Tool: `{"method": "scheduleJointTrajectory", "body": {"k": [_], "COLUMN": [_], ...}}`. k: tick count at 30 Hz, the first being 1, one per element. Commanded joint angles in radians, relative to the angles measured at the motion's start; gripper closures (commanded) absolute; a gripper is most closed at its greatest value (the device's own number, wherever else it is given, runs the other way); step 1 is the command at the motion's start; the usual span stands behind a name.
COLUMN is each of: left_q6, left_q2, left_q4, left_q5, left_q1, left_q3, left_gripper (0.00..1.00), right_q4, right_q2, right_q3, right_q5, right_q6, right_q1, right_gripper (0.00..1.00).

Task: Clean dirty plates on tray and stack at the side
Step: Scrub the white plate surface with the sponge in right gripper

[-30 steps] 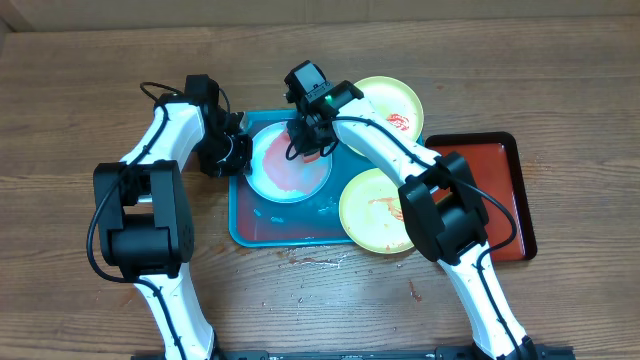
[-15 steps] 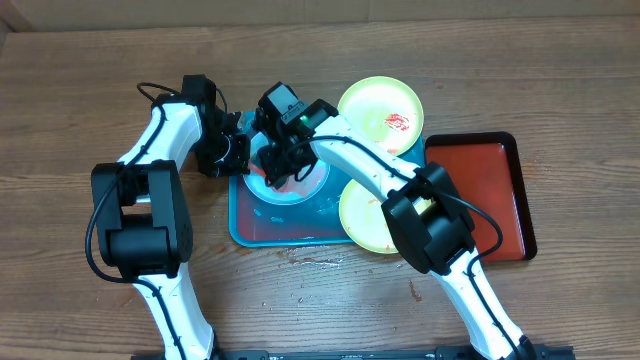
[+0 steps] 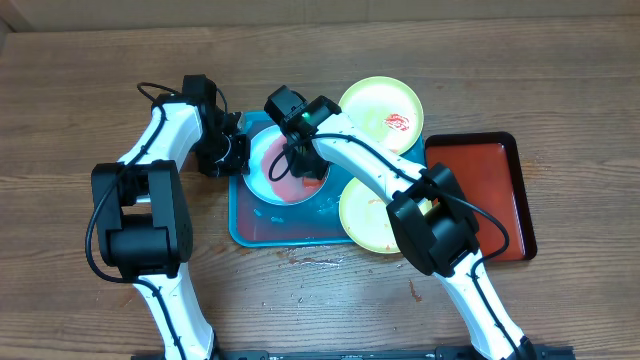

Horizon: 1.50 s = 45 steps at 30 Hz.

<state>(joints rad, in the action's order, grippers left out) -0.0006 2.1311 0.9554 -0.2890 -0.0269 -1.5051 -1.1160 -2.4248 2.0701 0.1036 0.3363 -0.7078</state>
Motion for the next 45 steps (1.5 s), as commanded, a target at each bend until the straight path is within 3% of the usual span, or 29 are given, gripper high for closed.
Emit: {"method": "scheduleJointTrajectory", "body": {"k": [1, 6, 16, 26, 35, 45], "left_q6": [0.001, 0.001, 0.001, 0.001, 0.001, 0.0], "left_q2": [0.024, 0.024, 0.024, 0.024, 0.024, 0.024], "left_q4": [0.009, 0.009, 0.008, 0.007, 0.008, 0.007], "left_q5": [0.143, 0.143, 0.142, 0.142, 0.142, 0.142], "left_q1": [-0.012, -0.012, -0.012, -0.012, -0.012, -0.012], "left_q3": [0.026, 0.026, 0.026, 0.026, 0.026, 0.026], "left_gripper": [0.96, 0.96, 0.96, 0.96, 0.96, 0.96], "right_q4": [0.078, 0.261, 0.312, 0.253, 0.017, -0.113], "right_q2": [0.001, -0.042, -0.092, -0.092, -0.071, -0.019], "right_q3": [-0.003, -0.004, -0.004, -0.003, 0.016, 0.019], "right_q5": [0.298, -0.001, -0.385, -0.612, -0.522, 0.158], "right_q6": [0.023, -0.052, -0.141, -0.185, -0.214, 0.013], "right_q1": [0.02, 0.02, 0.02, 0.02, 0.023, 0.023], "right_gripper": [0.96, 0.97, 0.96, 0.96, 0.96, 0.96]}}
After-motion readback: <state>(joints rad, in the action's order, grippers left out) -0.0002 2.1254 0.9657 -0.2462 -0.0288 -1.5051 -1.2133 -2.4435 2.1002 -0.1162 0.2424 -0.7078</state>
